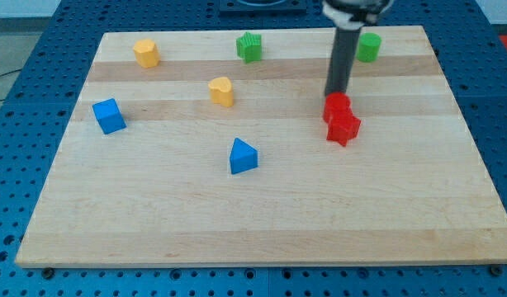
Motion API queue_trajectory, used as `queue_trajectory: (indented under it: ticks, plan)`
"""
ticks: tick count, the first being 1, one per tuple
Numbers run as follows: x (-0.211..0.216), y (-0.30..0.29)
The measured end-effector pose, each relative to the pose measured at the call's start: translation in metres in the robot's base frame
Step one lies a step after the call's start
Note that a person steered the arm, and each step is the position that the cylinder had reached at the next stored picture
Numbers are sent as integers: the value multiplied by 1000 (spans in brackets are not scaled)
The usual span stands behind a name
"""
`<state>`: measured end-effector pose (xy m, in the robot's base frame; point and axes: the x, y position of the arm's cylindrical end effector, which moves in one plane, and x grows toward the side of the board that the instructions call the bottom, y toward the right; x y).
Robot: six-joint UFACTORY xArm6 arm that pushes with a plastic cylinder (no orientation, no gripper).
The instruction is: Push the yellow heart to the right side of the board
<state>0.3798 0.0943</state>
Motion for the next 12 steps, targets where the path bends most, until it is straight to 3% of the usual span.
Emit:
queue_trajectory:
  ticks: [1,2,3,4,5,7,8,10,11,12]
  plan:
    - [35,-26]
    - [100,-15]
    - [96,-5]
    - [47,-17]
    - [49,39]
    - [110,7]
    - [45,-34]
    - [23,-192]
    - [-9,-223]
    - [-38,-197]
